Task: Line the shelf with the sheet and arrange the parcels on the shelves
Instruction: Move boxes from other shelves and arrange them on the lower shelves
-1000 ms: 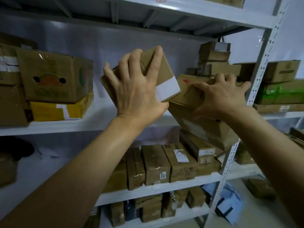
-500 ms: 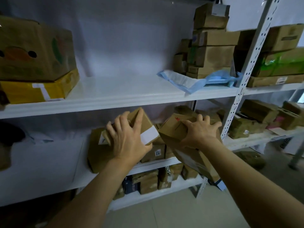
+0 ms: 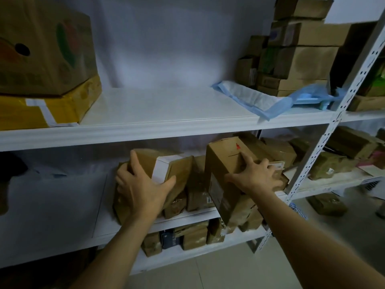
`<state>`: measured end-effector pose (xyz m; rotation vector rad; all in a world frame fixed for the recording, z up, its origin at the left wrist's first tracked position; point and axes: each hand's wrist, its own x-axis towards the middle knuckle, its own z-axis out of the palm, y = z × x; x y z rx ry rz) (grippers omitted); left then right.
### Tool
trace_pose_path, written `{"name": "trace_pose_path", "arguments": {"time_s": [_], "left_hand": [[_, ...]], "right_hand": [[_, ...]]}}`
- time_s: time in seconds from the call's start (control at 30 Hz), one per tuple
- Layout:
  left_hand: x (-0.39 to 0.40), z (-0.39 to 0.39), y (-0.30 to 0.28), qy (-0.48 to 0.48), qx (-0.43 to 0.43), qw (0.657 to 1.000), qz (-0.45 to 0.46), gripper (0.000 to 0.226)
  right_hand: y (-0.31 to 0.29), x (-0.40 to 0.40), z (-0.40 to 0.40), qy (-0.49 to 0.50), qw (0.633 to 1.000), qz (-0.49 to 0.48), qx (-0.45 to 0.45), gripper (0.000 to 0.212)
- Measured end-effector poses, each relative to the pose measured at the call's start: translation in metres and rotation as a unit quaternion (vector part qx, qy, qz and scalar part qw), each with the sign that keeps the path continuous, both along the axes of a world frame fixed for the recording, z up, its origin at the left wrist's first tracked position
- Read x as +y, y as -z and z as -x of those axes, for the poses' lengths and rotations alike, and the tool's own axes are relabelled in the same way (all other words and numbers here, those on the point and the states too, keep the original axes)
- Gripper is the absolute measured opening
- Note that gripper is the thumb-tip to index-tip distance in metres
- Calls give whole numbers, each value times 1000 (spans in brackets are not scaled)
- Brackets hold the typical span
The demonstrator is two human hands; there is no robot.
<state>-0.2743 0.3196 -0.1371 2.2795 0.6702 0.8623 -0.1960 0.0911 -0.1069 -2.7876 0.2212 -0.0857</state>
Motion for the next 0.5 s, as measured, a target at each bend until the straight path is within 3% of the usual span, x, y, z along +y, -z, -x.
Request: {"name": "trace_pose_path", "arguments": {"time_s": [0.17, 0.5], "left_hand": [[-11, -29, 20, 8, 4, 985, -174, 126], [-55, -109, 64, 28, 33, 964, -261, 124]], "right_hand": [[20, 7, -29, -97, 988, 83, -92, 116], [75, -35, -128, -202, 949, 155, -187, 120]]}}
